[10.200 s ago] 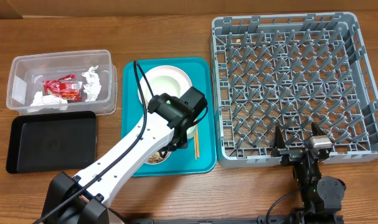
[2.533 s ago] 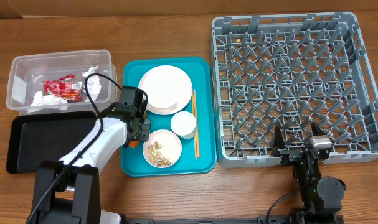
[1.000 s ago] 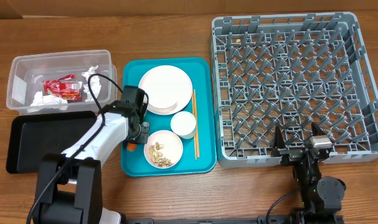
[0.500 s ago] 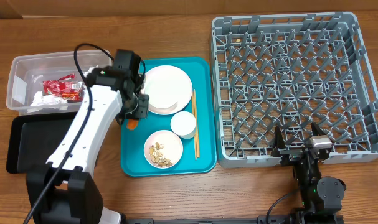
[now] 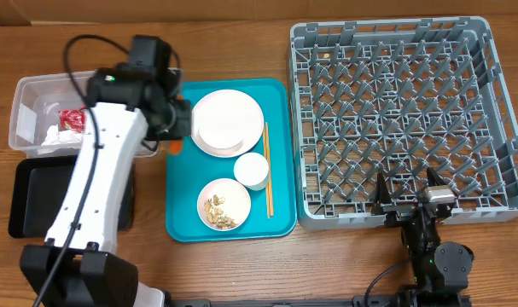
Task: Sort waste into correct bins and load items into the dishwasher
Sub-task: 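Carry the carrot left and release it onto the black tray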
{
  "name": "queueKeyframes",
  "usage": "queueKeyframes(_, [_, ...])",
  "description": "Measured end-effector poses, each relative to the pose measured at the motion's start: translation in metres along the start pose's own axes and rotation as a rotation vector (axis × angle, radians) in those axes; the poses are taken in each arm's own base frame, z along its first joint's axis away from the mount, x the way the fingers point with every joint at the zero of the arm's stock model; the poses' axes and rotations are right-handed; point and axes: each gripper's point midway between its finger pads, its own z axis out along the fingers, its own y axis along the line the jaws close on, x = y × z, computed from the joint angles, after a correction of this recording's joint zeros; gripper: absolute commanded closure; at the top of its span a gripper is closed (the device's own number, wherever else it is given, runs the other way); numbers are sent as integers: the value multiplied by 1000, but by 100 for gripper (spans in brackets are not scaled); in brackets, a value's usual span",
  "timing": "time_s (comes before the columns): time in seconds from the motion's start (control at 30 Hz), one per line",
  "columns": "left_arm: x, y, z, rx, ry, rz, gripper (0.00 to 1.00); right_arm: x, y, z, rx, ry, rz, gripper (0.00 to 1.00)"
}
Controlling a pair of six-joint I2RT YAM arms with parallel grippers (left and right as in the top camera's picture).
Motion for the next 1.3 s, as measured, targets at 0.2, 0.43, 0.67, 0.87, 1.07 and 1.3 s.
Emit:
queueKeyframes(0.2, [3, 69, -6, -56, 25, -388, 96, 0, 0, 0, 0, 0, 0, 0])
queueKeyframes(0.43, [19, 153, -16, -65, 31, -805, 96, 0, 0, 0, 0, 0, 0, 0])
queueKeyframes(0.67, [34, 208, -25, -64, -7, -1080, 96, 0, 0, 0, 0, 0, 0, 0])
queueKeyframes(0.87, [43, 239, -10, -116, -46, -1205, 96, 0, 0, 0, 0, 0, 0, 0])
queueKeyframes(1.07, [62, 243, 39, -139, -17, -1243, 96, 0, 0, 0, 0, 0, 0, 0])
queueKeyframes(1.3, [74, 244, 69, -142, -17, -1256, 95, 0, 0, 0, 0, 1, 0, 0])
